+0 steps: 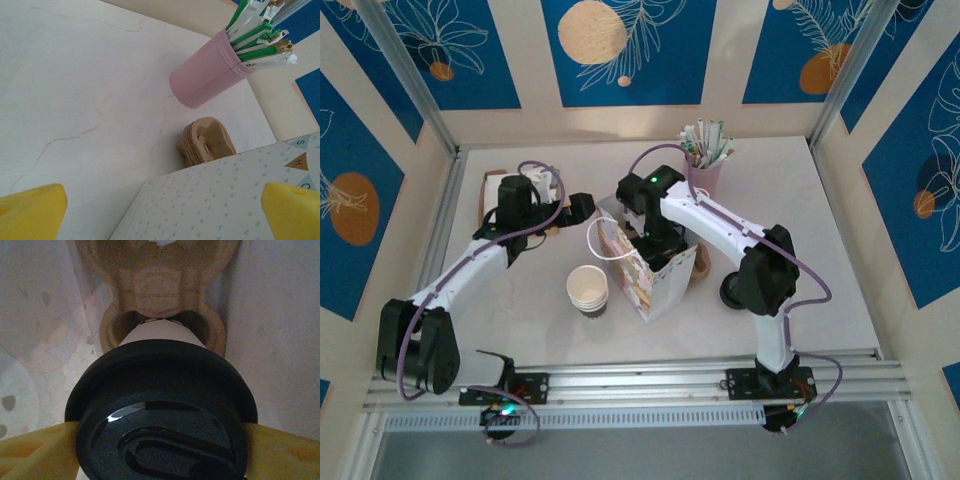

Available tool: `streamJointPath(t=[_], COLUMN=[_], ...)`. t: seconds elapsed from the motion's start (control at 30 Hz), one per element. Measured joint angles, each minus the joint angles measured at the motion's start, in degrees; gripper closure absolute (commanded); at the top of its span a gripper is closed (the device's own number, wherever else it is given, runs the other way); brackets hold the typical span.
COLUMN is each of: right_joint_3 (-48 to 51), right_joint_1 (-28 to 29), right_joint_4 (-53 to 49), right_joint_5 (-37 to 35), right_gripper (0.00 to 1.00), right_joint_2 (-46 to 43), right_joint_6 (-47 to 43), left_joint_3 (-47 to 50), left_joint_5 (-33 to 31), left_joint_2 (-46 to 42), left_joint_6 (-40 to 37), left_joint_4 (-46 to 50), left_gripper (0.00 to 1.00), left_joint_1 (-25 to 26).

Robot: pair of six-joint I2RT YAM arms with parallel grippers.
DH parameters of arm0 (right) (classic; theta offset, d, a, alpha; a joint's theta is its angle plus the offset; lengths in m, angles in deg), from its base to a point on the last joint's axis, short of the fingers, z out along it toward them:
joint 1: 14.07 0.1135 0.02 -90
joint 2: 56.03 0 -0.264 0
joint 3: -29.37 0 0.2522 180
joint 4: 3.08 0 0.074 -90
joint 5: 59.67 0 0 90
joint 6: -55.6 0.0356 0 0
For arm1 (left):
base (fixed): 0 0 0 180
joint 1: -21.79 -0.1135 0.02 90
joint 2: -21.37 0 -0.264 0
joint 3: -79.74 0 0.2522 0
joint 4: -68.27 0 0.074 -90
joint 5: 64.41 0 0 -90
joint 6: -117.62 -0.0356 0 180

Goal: Pack the takeout coffee

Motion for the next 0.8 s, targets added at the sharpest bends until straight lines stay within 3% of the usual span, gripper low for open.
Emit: streamJointPath(t=[0.8], right_joint_3=[0.0], right_joint_1=[0.0], right_joint_4=[-0.07], right_joint_5=[-0.46], right_gripper=[0.14], right_joint_2=[0.0], right_joint_6=[0.02], left_joint_3=[0.0], left_joint_5=[-0.02], left_joint_2=[0.0], left_joint_6=[0.0], left_joint_4=[0.0], left_gripper=[0.0], left_joint_1=[0.0])
